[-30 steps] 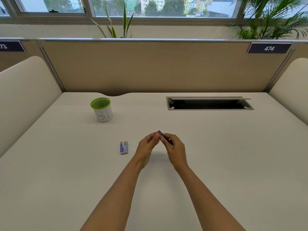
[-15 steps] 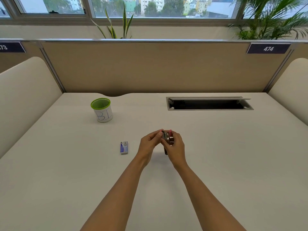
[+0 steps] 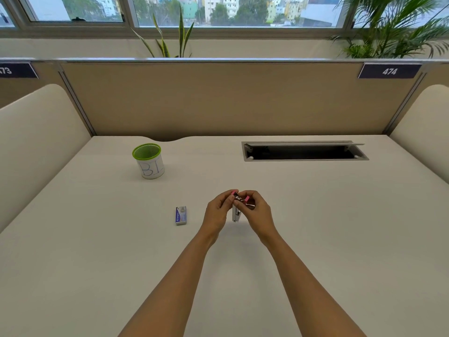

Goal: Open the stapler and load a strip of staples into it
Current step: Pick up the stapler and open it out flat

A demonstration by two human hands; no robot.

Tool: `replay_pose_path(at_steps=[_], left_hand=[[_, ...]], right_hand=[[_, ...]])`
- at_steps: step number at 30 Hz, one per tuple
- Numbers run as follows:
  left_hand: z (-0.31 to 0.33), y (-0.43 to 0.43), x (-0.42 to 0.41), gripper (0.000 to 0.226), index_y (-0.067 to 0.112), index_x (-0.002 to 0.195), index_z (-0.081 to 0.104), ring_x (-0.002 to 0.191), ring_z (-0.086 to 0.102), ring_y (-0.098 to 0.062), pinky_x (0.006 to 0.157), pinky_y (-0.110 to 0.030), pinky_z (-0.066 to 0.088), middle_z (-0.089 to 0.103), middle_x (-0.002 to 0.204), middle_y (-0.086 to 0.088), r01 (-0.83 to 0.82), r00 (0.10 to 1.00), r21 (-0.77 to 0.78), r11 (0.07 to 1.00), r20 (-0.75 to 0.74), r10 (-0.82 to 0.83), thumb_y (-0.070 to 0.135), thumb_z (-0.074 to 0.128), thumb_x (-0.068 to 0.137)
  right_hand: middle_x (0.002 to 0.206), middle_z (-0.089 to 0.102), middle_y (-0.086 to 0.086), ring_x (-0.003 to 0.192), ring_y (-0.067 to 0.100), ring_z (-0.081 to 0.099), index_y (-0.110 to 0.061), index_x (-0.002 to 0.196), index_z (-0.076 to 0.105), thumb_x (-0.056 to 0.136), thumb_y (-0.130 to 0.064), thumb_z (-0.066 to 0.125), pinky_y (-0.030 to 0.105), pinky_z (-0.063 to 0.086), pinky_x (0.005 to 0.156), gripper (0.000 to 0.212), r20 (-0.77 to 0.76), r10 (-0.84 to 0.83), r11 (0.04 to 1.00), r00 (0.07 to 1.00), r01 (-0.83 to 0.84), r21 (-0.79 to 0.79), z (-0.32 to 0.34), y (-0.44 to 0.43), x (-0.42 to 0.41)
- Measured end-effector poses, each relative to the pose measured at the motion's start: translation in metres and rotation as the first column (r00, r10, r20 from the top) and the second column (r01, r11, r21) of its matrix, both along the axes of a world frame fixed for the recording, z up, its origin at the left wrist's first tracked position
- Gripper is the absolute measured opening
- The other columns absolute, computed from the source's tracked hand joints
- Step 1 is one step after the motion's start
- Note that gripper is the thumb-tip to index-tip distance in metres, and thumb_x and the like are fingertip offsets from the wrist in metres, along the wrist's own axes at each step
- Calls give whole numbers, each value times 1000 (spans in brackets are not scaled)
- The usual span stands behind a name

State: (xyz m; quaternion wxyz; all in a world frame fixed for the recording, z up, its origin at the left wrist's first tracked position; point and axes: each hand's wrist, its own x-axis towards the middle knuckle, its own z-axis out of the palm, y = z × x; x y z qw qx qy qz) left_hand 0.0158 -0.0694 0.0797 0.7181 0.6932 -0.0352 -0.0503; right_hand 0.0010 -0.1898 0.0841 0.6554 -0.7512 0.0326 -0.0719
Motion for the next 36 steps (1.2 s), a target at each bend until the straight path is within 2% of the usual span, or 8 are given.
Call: replay_pose_path(at_steps=[4, 10, 16, 19, 22, 27, 31, 36], left_hand=[[1, 0, -1, 30, 17, 123, 56, 105, 60, -8, 95, -23, 45, 64, 113, 1, 17, 1000, 14, 1000, 1, -17, 22, 45, 96], [4, 2, -3, 23, 27, 113, 59, 98, 61, 7, 87, -16, 48, 65, 104, 14, 55, 998, 22, 998, 11, -55, 24, 44, 96], [5, 4, -6, 23, 27, 110, 61, 101, 63, -1, 91, -19, 49, 67, 108, 5, 92, 996, -13, 996, -4, -92, 22, 42, 97], [6, 4, -9, 24, 23, 110, 61, 100, 65, -2, 83, -14, 51, 67, 107, 4, 113, 993, -72, 991, -20, -115, 19, 40, 97], [6, 3, -10, 25, 22, 107, 63, 99, 66, -5, 80, -15, 52, 69, 105, 2, 122, 990, -146, 982, -46, -130, 16, 39, 98], [3, 2, -7, 25, 14, 112, 60, 102, 65, -14, 86, -20, 54, 67, 108, -6, 85, 987, -275, 958, -107, -119, 14, 40, 97], [4, 1, -3, 30, 4, 121, 55, 109, 60, -23, 90, -23, 52, 63, 115, -13, 33, 985, -357, 933, -146, -90, 14, 40, 97], [9, -2, -3, 28, 10, 116, 59, 109, 61, -22, 90, -24, 53, 63, 116, -14, 37, 986, -354, 935, -141, -92, 16, 39, 97]], right_hand=[[99, 63, 4, 91, 15, 60, -14, 102, 57, 85, -20, 66, 11, 49, 73, 19, -1, 4, 999, 1000, -4, -33, 1, -1, 1], [89, 55, -2, 81, 11, 54, -15, 95, 55, 87, -20, 63, 9, 48, 72, 12, 47, 63, 995, 997, -59, -78, 1, -3, 1], [93, 55, 0, 81, 8, 54, -17, 92, 51, 89, -23, 60, 6, 45, 72, 12, 38, 151, 980, 988, -145, -136, 5, -5, 0], [95, 54, 1, 82, 7, 54, -17, 92, 50, 88, -24, 60, 11, 46, 72, 13, 19, 173, 970, 985, -167, -176, 6, -6, 0], [94, 54, 2, 82, 9, 54, -16, 91, 49, 88, -23, 61, 11, 45, 73, 14, 27, 174, 967, 984, -166, -193, 6, -6, 1], [92, 57, 0, 84, 11, 56, -14, 94, 54, 87, -20, 63, 16, 49, 77, 14, 64, 117, 988, 991, -110, -110, 5, -2, -1], [100, 64, 0, 95, 12, 61, -17, 104, 61, 88, -22, 61, 21, 52, 83, 16, 121, 1, 1000, 993, 2, -23, 4, 3, -6], [101, 66, -4, 94, 8, 62, -22, 106, 63, 91, -19, 58, 15, 51, 80, 16, 195, -88, 995, 977, 97, -38, 5, 8, -10]])
